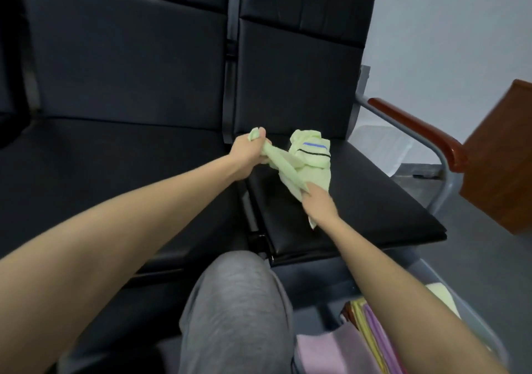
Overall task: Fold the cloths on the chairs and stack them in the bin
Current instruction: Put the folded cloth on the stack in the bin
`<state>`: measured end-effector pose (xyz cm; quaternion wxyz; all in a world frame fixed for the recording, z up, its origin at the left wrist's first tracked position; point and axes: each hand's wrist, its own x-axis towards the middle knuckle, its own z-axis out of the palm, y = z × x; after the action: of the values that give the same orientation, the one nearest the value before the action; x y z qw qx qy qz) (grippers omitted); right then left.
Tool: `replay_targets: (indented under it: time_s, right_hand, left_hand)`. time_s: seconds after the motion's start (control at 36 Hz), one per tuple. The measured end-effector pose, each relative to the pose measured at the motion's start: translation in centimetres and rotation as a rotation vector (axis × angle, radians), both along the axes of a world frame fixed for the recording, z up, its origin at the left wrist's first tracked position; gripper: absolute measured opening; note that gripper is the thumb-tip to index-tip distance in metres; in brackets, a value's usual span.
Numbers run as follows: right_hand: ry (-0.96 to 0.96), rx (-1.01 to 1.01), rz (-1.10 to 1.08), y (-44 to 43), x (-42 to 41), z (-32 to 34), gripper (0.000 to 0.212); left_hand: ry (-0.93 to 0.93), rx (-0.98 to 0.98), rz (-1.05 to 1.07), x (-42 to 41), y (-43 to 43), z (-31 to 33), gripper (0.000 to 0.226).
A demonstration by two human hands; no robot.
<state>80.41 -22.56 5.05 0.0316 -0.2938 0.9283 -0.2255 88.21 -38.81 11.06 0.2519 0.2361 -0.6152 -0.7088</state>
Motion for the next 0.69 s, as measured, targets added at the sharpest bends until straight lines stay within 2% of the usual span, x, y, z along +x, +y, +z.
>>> replay_targets:
  time_s: [0.06,0.11,0.19,0.22,0.25,0.31,0.36,0.42,0.44,0.47,0.5,0.53,0.58,0.64,0.69]
  right_hand:
    - [0.038,-0.091,-0.11,-0.2,0.2,1.8,0.037]
    - [-0.045,-0.248,-0.184,-0.9,0.0,3.8,0.043]
    - [-0.419,-0.696,-0.264,-2.5,-0.2,6.7,0.028]
    - [-0.468,-0.76,-0.264,-2.9,-0.1,7.7,0.025]
    - [-0.438,-0.737,-0.226,-3.3,-0.1,8.4,0.024]
    - [-0.261,-0.61,-0.086,-4.1,0.4,9.9,0.023]
    - [-0.134,-0.394,0.095,-4.4,1.3,11.4,0.029]
    - [0.112,0.063,0.233,-4.9,2.3,12.6,0.046]
    - [0.265,0.286,0.263,-5.3,2.7,12.9,0.048]
    - [0.39,0.431,0.275,-5.8,2.9,13.1,0.044]
    - [0.462,0.478,0.259,-6.2,3.0,13.3,0.035]
    - [0.472,0.428,0.234,-6.7,3.3,13.5,0.024]
    - [0.333,0.196,0.173,-7.4,3.5,13.6,0.017]
    - [0.084,-0.113,0.192,-8.0,3.6,13.9,0.025]
    - [-0.194,-0.394,0.222,-8.5,4.0,14.2,0.03]
  left_hand:
    - [-0.098,-0.28,0.006,1.5,-1.9,0.5,0.039]
    - [-0.2,-0.59,-0.011,3.4,-4.0,0.9,0.042]
    - [-0.297,-0.992,-0.09,6.1,-7.1,1.6,0.043]
    - [-0.328,-1.081,-0.146,7.0,-8.0,2.0,0.044]
    - [-0.362,-1.197,-0.191,8.0,-8.7,2.6,0.044]
    - [-0.455,-1.503,-0.252,9.6,-10.0,4.0,0.047]
    - [-0.559,-1.647,-0.259,10.9,-10.7,5.6,0.045]
    - [-0.514,-1.626,-0.185,11.8,-11.4,6.8,0.027]
    - [-0.469,-1.542,-0.111,12.3,-11.5,7.3,0.018]
    - [-0.392,-1.415,-0.023,12.9,-11.6,7.9,0.015]
    - [-0.318,-1.258,0.042,13.2,-11.4,8.4,0.018]
    - [-0.241,-1.109,0.079,13.5,-11.2,8.9,0.022]
    - [-0.138,-0.926,0.067,14.2,-10.5,9.6,0.022]
    - [-0.115,-0.848,0.013,14.9,-10.2,10.2,0.006]
    - [-0.189,-0.776,-0.147,15.9,-10.2,10.5,0.019]
